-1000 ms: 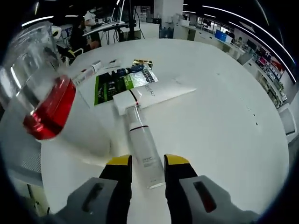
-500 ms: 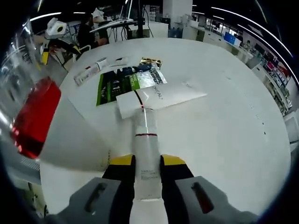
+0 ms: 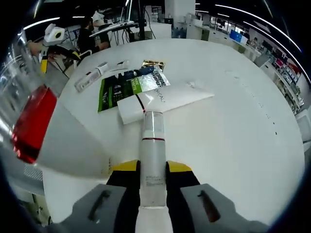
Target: Arrange the skincare products in the storage area until every visible bottle or jar stands upright without overlapping.
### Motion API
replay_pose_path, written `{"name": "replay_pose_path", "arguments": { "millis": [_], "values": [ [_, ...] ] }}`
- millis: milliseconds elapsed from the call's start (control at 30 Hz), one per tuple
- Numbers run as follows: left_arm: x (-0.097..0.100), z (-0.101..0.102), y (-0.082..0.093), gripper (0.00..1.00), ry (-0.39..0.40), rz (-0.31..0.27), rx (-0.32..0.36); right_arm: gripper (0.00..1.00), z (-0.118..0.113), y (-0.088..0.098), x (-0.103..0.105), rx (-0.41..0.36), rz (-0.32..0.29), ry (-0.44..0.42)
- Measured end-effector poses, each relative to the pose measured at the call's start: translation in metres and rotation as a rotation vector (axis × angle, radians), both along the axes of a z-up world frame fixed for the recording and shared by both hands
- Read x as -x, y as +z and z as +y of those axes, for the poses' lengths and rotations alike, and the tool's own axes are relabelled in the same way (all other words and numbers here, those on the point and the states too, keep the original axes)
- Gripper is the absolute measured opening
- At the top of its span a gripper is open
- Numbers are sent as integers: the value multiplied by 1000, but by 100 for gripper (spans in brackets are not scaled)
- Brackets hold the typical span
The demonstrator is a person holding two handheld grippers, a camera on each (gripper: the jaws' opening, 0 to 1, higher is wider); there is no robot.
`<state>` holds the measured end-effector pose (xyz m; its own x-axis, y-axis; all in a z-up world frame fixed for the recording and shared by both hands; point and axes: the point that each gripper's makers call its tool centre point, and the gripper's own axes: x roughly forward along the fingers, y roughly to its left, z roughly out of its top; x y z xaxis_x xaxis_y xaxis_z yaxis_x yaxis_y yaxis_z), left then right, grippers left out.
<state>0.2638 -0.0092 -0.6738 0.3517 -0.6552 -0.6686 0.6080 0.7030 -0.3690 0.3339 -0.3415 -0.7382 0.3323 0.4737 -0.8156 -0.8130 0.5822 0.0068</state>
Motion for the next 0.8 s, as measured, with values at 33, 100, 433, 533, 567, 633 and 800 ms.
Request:
{"name": "replay_pose_path", "arguments": {
  "millis": [33, 100, 433, 533, 567, 633, 800],
  "values": [
    [-1, 0, 1, 97, 3, -1, 5, 19, 0, 0, 0, 0, -1, -3],
    [-1, -1, 2, 97, 0, -2, 9, 19, 0, 0, -1, -11, -2, -27],
    [0, -2, 9, 97, 3, -12, 27, 19, -11, 8, 4, -16, -17, -94],
    [0, -4, 11, 97, 6, -8, 40, 19, -17, 14, 6, -23, -35, -130],
    [0, -4, 11, 97, 8, -8, 42, 19, -20, 16, 9, -23, -41, -141],
    [-1, -4, 11, 97, 9, -5, 46, 19, -26, 21, 12, -29, -46, -170],
    [0, -9, 16, 97, -6, -12, 55, 19, -45, 37, 21, -68, -86, -298]
  ]
}}
